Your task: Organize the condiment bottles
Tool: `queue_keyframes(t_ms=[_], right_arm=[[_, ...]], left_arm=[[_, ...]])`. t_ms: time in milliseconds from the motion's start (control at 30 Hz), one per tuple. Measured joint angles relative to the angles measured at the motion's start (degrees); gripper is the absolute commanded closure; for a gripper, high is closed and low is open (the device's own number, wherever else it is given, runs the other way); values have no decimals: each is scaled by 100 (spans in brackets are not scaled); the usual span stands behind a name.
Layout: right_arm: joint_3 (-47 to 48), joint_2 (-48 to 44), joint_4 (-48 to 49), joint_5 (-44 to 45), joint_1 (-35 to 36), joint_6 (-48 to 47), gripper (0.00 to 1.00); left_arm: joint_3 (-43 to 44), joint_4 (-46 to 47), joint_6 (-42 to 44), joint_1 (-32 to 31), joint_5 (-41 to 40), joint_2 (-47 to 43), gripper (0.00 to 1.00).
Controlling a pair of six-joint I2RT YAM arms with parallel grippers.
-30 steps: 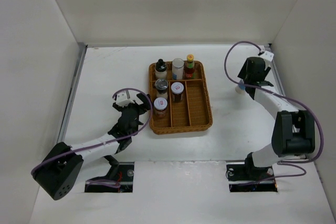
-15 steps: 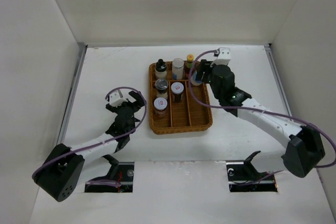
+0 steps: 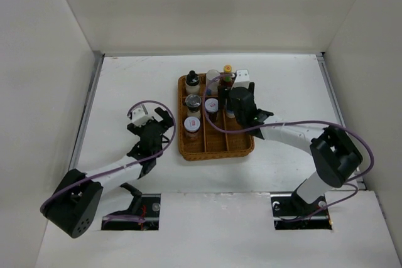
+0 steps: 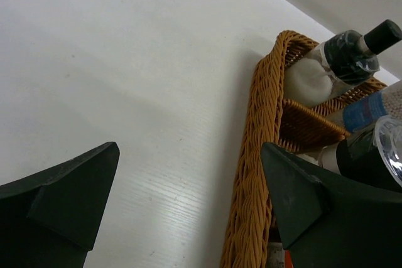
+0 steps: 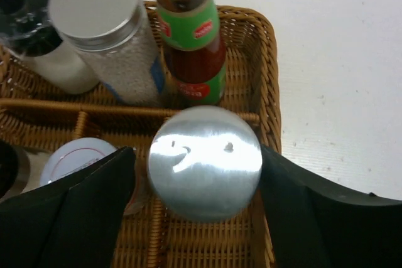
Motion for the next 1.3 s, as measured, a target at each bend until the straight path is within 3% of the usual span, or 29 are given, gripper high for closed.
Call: queue_keyframes(t_ms=[67,200,433,667,867,1033,1300], right_arm=[[-2,-7,125,61,85,-20,0],[-149,-286,210,208,166,-22,0],[-1281,-2352,564,625,55,544,0],[-3279,-4081,925,984,-1360,1996,0],[-3823,-3709,1010,389,-2299,3204,0],[-3823,-3130,1141,-146,-2302,3530,0],[-3821,-3211,1353,-282,-2302,3598,0]], left_arm=[[190,-212,-28,-15,-2,107,0],[660,-717,-63,-103,-11,330,0],[1099,-1547,-74,-203,-20,87,0],[1097,-1781,-85,-201,-22,-52,0],[1064,-1792,-127,-162,-15,219,0],[1064,-1788,-149,-162,-11,247,0],[1064,-1790,-153,-125,7,245,0]])
